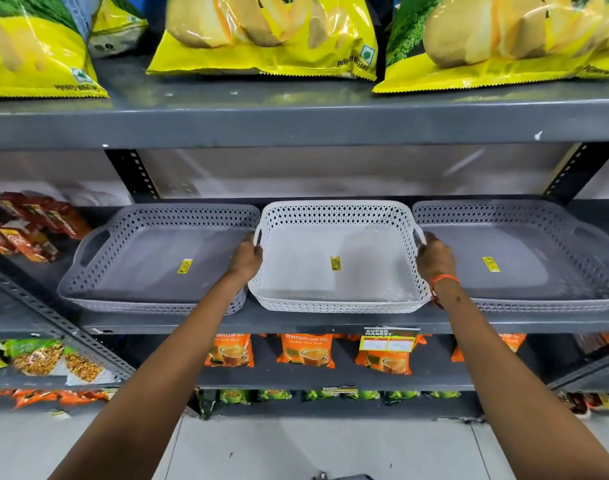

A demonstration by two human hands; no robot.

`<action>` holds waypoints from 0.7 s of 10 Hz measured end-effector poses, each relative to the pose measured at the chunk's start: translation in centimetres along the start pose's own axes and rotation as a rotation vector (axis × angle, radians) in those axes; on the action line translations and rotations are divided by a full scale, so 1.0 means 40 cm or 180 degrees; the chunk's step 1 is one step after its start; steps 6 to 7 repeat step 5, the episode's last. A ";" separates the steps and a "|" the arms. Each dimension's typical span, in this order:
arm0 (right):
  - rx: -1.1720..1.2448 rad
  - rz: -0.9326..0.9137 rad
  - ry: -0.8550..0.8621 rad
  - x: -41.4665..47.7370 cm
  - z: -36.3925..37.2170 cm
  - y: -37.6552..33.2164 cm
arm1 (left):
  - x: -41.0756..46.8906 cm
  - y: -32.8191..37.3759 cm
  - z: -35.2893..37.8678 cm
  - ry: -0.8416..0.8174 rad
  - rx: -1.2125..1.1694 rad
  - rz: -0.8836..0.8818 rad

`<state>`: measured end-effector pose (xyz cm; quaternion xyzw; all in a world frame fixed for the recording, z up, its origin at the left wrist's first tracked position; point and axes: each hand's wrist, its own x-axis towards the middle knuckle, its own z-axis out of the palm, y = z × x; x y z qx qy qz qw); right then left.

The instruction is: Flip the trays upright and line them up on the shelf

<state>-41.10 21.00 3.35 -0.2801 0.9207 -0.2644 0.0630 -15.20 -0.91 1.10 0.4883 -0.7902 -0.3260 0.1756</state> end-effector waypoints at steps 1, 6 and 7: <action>-0.0029 0.0015 -0.0061 0.001 -0.002 -0.001 | -0.002 -0.003 -0.013 -0.0117 -0.0011 -0.0054; -0.0032 0.0195 -0.0565 -0.044 -0.058 -0.035 | -0.117 0.128 -0.084 -0.0208 0.0621 -0.0419; -0.0032 0.0195 -0.0565 -0.044 -0.058 -0.035 | -0.117 0.128 -0.084 -0.0208 0.0621 -0.0419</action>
